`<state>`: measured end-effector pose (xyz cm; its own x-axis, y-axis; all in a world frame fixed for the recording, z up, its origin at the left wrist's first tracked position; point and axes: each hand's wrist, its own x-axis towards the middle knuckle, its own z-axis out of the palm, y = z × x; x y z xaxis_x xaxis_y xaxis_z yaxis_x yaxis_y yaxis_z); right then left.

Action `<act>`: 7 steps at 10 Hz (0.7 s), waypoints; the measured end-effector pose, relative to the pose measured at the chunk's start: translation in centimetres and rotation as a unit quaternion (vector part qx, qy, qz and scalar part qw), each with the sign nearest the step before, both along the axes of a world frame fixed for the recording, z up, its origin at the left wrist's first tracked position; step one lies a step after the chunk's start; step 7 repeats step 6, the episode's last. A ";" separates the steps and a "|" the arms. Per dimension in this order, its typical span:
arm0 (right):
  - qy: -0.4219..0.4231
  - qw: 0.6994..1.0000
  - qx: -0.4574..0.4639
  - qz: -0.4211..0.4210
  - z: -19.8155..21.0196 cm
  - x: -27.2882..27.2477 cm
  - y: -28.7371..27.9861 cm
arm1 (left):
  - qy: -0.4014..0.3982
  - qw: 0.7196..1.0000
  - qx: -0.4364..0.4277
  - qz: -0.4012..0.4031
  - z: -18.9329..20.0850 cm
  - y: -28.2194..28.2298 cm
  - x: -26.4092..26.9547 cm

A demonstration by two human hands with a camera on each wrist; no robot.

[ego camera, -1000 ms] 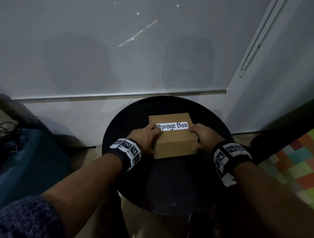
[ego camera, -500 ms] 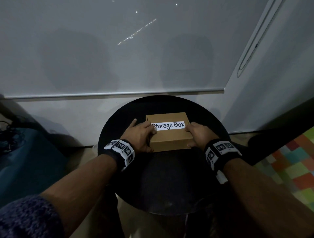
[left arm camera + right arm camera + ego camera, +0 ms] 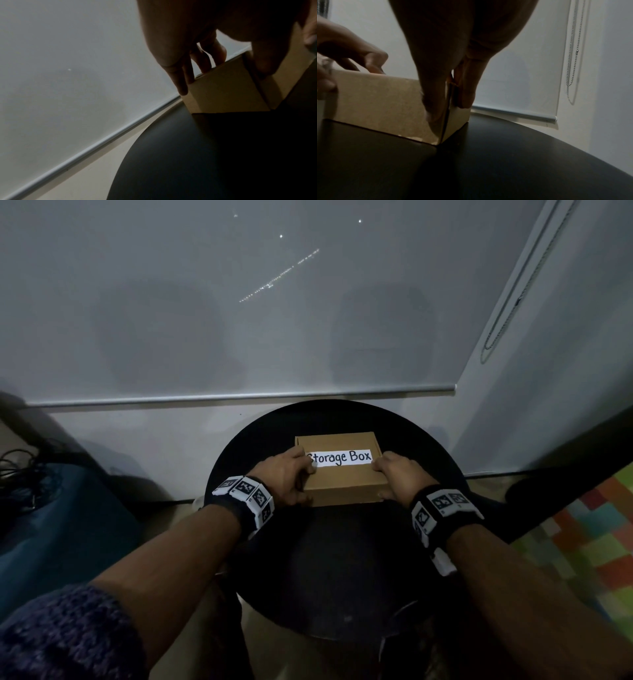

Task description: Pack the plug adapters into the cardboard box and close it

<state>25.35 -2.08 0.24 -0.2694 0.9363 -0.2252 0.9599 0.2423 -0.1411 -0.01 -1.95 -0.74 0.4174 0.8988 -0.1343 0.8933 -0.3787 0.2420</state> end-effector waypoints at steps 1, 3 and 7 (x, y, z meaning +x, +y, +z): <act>-0.014 1.000 -0.008 0.002 0.2 -0.2 0.1 | -0.001 1.000 -0.009 0.005 0.1 0.3 0.1; -0.051 0.998 -0.011 0.021 0.7 -0.5 0.2 | -0.062 0.998 -0.001 0.004 -0.6 0.3 -0.5; -0.033 0.999 -0.025 0.012 3.8 0.5 2.7 | -0.109 0.994 0.000 -0.007 2.2 1.8 -1.1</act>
